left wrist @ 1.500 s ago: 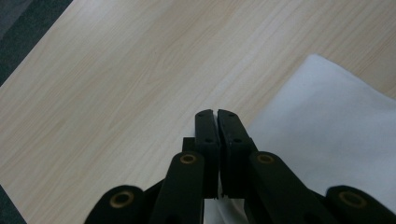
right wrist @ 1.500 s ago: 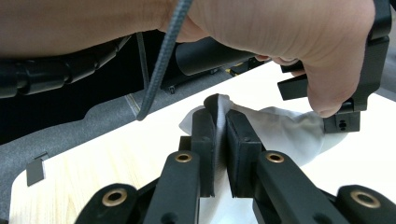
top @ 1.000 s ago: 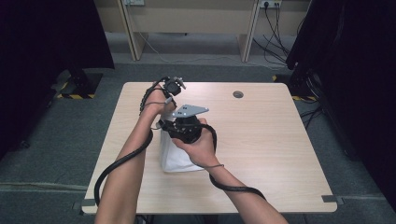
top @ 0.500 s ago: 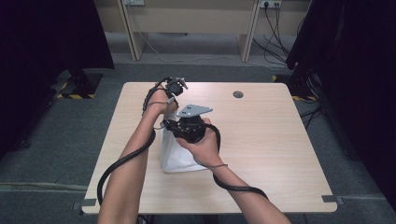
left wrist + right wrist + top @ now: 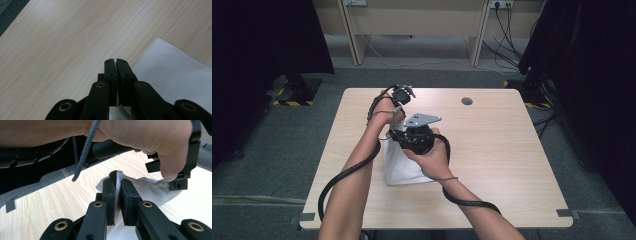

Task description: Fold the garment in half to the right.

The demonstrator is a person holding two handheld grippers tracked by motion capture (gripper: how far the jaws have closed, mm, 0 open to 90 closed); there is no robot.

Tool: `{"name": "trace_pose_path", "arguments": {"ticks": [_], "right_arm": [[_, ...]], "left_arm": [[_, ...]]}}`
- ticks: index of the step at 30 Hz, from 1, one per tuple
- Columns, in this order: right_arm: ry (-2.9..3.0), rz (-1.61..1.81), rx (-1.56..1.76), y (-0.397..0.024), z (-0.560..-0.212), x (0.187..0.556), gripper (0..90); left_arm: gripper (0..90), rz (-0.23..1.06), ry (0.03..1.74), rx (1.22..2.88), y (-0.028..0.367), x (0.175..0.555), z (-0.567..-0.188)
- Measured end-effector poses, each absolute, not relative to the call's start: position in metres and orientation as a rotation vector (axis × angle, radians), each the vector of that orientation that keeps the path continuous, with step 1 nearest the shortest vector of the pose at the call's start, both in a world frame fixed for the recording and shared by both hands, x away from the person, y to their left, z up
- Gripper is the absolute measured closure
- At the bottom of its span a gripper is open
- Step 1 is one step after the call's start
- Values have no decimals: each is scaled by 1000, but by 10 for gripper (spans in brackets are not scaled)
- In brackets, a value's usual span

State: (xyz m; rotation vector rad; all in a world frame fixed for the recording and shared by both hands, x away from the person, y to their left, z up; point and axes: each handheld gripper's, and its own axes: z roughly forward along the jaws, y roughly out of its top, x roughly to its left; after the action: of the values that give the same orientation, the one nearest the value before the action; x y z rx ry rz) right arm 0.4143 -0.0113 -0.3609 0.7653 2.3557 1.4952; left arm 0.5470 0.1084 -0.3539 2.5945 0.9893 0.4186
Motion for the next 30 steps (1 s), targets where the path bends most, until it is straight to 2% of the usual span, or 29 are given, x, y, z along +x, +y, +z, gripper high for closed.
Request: {"name": "trace_pose_path", "arguments": {"ticks": [30], "right_arm": [[2346, 1464, 812, -34, -373, 414, 830]], "left_arm": [[866, 386, 972, 2597, 91, 548, -368]]}}
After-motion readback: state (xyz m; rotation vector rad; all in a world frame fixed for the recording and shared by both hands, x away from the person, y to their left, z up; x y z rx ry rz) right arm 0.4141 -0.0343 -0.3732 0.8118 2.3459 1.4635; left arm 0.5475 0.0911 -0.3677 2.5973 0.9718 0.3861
